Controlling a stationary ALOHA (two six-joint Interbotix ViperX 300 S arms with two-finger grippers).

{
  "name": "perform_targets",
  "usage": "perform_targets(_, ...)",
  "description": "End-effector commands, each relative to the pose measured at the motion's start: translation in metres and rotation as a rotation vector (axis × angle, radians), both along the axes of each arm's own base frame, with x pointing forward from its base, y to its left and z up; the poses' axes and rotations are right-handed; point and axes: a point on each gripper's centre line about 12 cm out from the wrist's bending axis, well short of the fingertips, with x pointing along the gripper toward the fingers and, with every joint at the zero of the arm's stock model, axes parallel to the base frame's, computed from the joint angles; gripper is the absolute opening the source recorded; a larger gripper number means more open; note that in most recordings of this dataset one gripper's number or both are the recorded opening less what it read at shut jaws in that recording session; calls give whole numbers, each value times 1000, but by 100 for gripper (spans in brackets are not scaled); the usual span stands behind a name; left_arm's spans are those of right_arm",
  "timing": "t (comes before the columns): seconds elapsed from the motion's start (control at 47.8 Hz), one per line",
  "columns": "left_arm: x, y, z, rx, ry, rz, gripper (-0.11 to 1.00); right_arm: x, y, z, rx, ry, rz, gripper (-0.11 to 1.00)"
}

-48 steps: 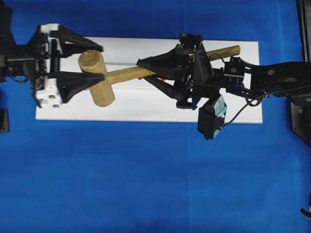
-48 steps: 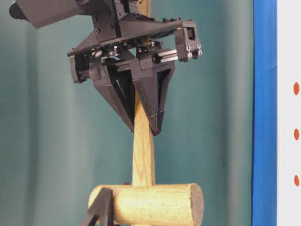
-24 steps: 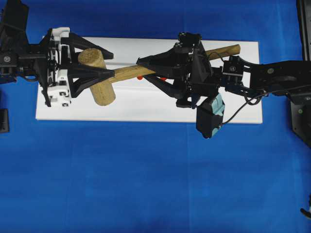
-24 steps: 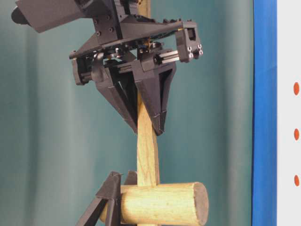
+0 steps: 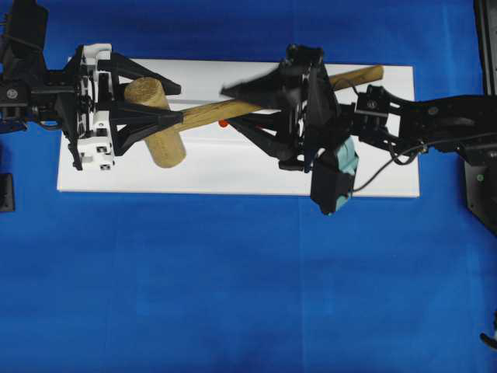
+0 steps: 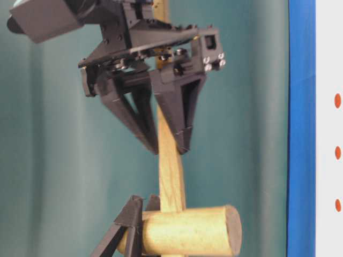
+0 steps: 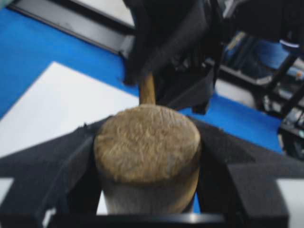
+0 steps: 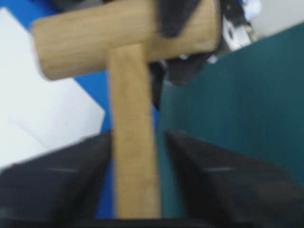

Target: Hit the mark with a hammer.

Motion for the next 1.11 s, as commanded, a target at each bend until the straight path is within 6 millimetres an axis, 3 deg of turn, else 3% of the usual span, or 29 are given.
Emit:
perform_targets(0.0, 0, 1, 11, 42, -30, -1, 45, 1, 0, 19, 21, -48, -7, 59)
perform_targets(0.105, -1, 0, 11, 129, -5, -7, 45, 0, 2, 18, 70, -28, -8, 87)
perform_targets(0.167, -2, 1, 10, 203, 20, -10, 45, 0, 4, 18, 127, -13, -11, 96)
perform_targets(0.565, -3, 1, 4, 472, 118, -45, 45, -5, 14, 13, 473, 105, -13, 93)
perform_targets(0.879, -3, -3, 4, 497, 117, -59, 45, -4, 5, 11, 567, 85, -62, 93)
perform_targets(1.088, -2, -7, 4, 499, 114, -71, 45, 9, -2, -7, 617, 116, -99, 93)
